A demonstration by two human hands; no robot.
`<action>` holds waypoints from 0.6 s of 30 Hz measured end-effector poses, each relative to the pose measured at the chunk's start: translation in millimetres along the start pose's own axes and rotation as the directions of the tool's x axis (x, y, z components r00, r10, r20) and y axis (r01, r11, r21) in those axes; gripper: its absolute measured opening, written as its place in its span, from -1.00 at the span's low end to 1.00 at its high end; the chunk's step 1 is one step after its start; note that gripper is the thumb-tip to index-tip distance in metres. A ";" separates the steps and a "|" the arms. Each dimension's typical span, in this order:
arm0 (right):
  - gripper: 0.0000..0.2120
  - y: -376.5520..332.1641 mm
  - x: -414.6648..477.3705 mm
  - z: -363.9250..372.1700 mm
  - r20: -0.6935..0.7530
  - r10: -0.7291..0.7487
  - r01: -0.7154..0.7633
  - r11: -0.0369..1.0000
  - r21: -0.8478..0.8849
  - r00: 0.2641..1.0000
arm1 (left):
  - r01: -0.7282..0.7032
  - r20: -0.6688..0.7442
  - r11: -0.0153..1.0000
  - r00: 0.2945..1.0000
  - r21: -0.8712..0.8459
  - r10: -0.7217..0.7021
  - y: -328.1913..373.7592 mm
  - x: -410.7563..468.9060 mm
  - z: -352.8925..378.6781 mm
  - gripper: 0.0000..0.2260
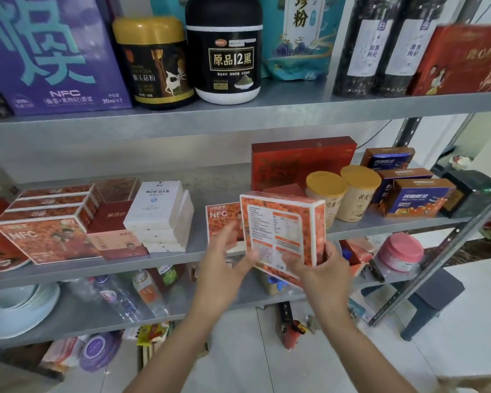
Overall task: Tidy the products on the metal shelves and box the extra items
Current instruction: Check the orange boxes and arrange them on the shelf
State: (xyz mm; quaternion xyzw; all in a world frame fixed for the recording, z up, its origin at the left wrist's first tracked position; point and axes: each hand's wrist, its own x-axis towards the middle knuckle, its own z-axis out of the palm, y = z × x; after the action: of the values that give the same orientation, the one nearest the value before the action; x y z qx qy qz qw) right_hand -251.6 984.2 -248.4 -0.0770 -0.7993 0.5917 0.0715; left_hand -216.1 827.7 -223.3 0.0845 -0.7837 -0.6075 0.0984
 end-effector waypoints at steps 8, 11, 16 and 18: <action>-0.46 12.4 -40.9 9.6 0.497 -0.351 0.329 0.935 0.135 0.794 | 0.163 0.041 0.808 0.985 -0.566 -0.170 -5.7 -2.4 -9.4 -0.58; -0.47 8.2 -13.3 1.6 0.419 -0.143 0.033 0.965 0.259 0.896 | 0.231 0.115 0.825 0.973 -0.516 -0.201 -14.7 4.4 -40.4 -0.60; -0.64 14.9 32.2 14.8 0.632 0.114 -0.349 0.900 0.261 0.766 | 0.347 0.226 0.845 0.935 -0.407 -0.275 -30.7 2.6 -56.9 -0.48; -0.68 18.4 37.2 28.4 0.614 0.169 -0.411 0.869 0.277 0.771 | 0.350 0.151 0.828 0.937 -0.438 -0.316 -35.8 0.8 -54.6 -0.46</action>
State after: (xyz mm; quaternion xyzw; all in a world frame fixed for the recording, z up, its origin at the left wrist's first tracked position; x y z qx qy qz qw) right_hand -293.0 970.7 -273.3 -0.0054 -0.6244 0.7395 -0.2515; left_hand -202.3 767.6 -244.6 0.1723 -0.5940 -0.7855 -0.0202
